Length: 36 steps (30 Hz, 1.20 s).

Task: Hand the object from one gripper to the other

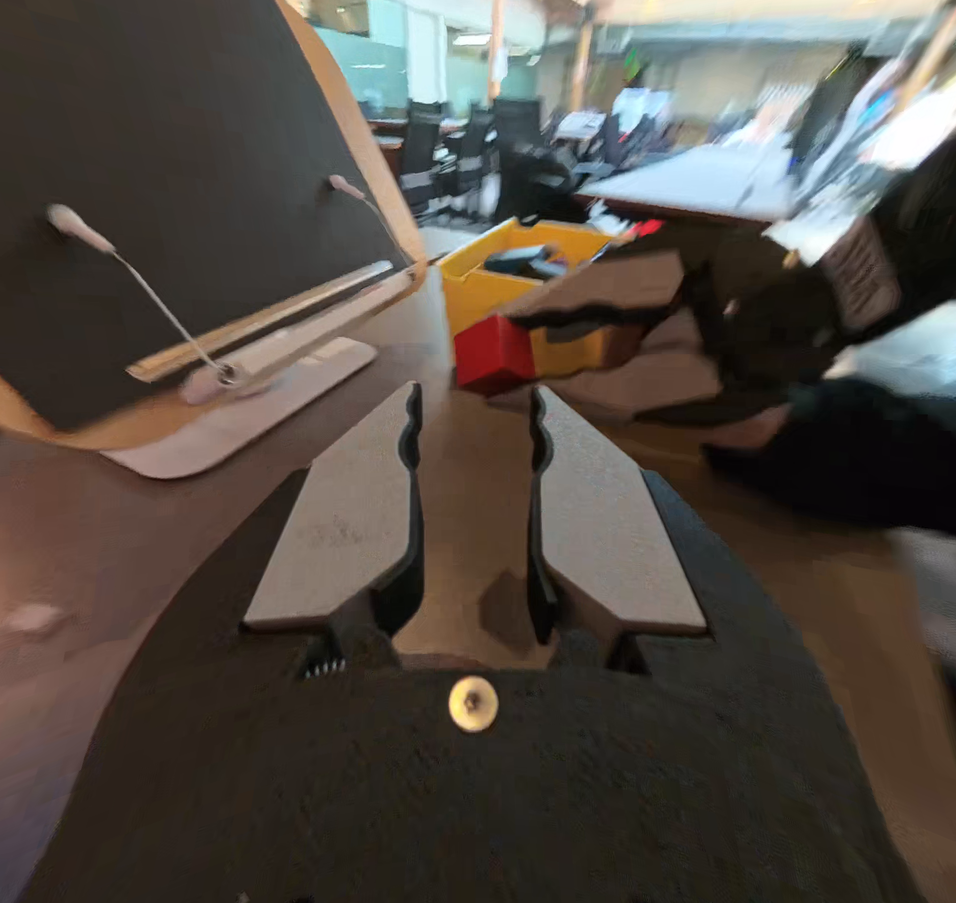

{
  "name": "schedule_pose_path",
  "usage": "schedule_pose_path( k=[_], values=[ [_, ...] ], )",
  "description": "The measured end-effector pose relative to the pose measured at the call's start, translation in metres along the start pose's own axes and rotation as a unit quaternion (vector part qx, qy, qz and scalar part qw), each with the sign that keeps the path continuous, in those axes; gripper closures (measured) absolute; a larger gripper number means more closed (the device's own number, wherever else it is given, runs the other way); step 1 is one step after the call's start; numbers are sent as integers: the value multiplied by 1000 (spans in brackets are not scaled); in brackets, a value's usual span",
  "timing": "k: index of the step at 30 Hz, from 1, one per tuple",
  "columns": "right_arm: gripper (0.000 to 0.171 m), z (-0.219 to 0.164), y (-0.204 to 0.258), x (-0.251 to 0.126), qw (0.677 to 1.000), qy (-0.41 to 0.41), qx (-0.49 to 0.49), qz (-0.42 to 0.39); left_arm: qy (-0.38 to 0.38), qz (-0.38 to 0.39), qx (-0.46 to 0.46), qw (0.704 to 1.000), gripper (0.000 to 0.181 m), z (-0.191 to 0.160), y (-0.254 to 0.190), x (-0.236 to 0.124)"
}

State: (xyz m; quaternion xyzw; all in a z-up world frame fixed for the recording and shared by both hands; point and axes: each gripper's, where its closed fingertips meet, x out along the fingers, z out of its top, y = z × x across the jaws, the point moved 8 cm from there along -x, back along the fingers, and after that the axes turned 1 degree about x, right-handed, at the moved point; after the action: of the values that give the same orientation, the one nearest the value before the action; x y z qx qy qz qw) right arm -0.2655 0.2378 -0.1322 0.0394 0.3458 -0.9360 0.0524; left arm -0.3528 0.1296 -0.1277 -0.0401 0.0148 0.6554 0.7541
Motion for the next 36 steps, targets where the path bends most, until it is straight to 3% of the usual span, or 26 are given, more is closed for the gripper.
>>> schedule_pose_path(
  k=[4,7,10,14,16,19,21,24,29,36],
  values=[
    [145,7,14,-5,992,-19,-125,-14,13,-119,-177,977,128,-9,5,4],
    [144,13,25,-9,984,-40,-176,-11,54,-144,-182,971,123,-19,0,11],
    [145,16,34,-11,978,-53,-201,6,41,-172,-174,969,144,-17,-6,12],
    [146,14,35,-11,980,-52,-190,22,41,-168,-138,975,155,-15,-6,8],
    [144,10,33,-10,986,-48,-154,40,48,-116,-80,989,155,-14,-3,8],
    [144,7,25,-10,994,-43,-74,75,46,35,83,995,155,-9,5,4],
    [143,5,18,-10,994,-46,6,102,44,108,184,976,156,-6,4,-1],
    [132,0,10,-4,976,-39,145,157,53,177,341,922,155,-7,-7,1],
    [128,-1,2,-2,933,-69,294,196,86,194,457,864,155,-20,-26,14],
    [144,-6,11,8,913,-34,336,230,75,187,520,830,156,-26,-43,21]
  ],
)
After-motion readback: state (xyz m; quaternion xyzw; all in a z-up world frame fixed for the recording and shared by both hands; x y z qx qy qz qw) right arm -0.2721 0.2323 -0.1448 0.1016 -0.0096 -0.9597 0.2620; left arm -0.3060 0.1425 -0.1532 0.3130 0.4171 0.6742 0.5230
